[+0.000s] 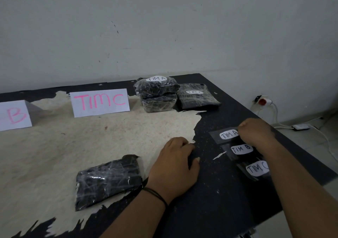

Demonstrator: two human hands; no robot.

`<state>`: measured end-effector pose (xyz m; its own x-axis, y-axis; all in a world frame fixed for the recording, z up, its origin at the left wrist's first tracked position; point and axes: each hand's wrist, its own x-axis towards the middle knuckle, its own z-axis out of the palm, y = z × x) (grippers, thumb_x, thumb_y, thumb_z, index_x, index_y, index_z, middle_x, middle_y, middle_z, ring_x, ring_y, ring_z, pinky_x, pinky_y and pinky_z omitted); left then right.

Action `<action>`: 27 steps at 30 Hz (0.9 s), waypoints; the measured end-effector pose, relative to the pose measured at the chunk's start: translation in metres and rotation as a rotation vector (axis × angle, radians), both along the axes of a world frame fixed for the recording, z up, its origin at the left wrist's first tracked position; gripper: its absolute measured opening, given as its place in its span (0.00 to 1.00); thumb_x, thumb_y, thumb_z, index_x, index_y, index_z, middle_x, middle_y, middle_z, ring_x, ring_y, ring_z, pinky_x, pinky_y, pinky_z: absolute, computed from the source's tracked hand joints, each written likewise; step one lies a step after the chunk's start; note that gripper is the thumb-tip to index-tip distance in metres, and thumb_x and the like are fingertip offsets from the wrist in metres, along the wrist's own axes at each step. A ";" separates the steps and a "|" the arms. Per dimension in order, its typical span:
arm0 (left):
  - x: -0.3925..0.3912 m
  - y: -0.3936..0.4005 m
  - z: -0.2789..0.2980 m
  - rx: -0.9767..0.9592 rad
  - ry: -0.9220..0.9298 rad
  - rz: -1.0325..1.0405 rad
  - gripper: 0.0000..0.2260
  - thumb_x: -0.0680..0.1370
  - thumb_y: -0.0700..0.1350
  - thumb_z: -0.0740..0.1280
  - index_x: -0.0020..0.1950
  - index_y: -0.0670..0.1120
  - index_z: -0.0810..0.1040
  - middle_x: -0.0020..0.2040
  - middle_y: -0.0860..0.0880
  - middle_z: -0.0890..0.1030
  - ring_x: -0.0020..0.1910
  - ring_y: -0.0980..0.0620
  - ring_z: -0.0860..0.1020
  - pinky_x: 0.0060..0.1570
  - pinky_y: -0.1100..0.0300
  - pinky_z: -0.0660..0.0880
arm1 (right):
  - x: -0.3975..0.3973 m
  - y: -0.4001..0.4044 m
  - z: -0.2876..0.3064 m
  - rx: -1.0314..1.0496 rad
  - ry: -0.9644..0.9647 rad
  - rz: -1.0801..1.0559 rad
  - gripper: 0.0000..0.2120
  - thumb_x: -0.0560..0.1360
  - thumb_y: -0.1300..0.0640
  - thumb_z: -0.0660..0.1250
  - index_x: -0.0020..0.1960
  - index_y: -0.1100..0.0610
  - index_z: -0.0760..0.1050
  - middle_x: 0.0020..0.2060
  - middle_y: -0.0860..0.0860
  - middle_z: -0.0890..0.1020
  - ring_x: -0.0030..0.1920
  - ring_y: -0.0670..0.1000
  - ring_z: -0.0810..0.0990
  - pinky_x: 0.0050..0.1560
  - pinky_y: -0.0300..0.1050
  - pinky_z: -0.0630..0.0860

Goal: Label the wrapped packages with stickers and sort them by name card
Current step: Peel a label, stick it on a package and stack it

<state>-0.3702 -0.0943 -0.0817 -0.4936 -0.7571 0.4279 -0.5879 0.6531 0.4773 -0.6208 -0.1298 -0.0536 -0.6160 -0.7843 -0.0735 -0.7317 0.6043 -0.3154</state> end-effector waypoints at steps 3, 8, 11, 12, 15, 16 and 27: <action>0.000 0.000 0.000 0.000 0.003 -0.002 0.16 0.77 0.53 0.62 0.62 0.48 0.75 0.58 0.54 0.72 0.59 0.58 0.69 0.59 0.71 0.61 | 0.005 0.004 0.001 -0.121 -0.055 0.068 0.12 0.75 0.54 0.61 0.56 0.49 0.76 0.58 0.55 0.76 0.59 0.58 0.73 0.61 0.58 0.70; 0.000 -0.001 -0.001 0.006 0.004 -0.001 0.17 0.77 0.53 0.61 0.63 0.49 0.75 0.58 0.54 0.72 0.59 0.59 0.69 0.60 0.70 0.62 | 0.015 0.009 0.003 0.003 0.198 0.355 0.20 0.78 0.45 0.56 0.70 0.44 0.66 0.72 0.48 0.63 0.73 0.53 0.57 0.70 0.57 0.52; 0.000 -0.001 -0.002 0.006 0.001 -0.002 0.17 0.77 0.53 0.61 0.63 0.49 0.75 0.58 0.54 0.72 0.59 0.59 0.69 0.60 0.70 0.63 | 0.015 0.011 0.007 0.082 0.315 0.398 0.21 0.79 0.43 0.52 0.71 0.45 0.65 0.72 0.47 0.65 0.72 0.51 0.59 0.70 0.57 0.50; 0.000 -0.001 -0.002 0.008 0.003 -0.001 0.17 0.77 0.53 0.61 0.63 0.49 0.75 0.58 0.54 0.72 0.58 0.58 0.69 0.60 0.70 0.62 | 0.014 0.012 0.008 0.082 0.315 0.406 0.21 0.79 0.44 0.51 0.71 0.45 0.65 0.71 0.47 0.66 0.72 0.51 0.61 0.70 0.56 0.51; 0.001 -0.002 -0.002 0.007 0.001 -0.002 0.16 0.77 0.53 0.61 0.62 0.48 0.75 0.58 0.53 0.73 0.58 0.58 0.69 0.60 0.70 0.63 | 0.011 0.013 0.009 0.041 0.253 0.418 0.20 0.79 0.44 0.54 0.68 0.48 0.70 0.67 0.48 0.71 0.68 0.51 0.67 0.69 0.56 0.58; 0.000 -0.002 -0.002 0.007 0.001 -0.003 0.16 0.77 0.53 0.61 0.62 0.48 0.75 0.58 0.53 0.73 0.59 0.58 0.69 0.61 0.69 0.63 | 0.010 0.014 0.009 0.005 0.225 0.426 0.19 0.79 0.45 0.56 0.65 0.49 0.73 0.65 0.49 0.73 0.65 0.51 0.70 0.68 0.56 0.62; 0.000 -0.002 -0.003 0.015 0.006 0.006 0.17 0.77 0.53 0.62 0.62 0.48 0.76 0.57 0.53 0.73 0.57 0.58 0.70 0.62 0.66 0.65 | 0.005 -0.004 0.021 0.002 0.106 0.493 0.13 0.74 0.60 0.59 0.34 0.46 0.70 0.48 0.51 0.73 0.51 0.54 0.72 0.57 0.56 0.70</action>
<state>-0.3701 -0.0967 -0.0845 -0.4862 -0.7665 0.4196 -0.5893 0.6422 0.4903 -0.6158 -0.1335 -0.0323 -0.1767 -0.9837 -0.0327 -0.9581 0.1796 -0.2231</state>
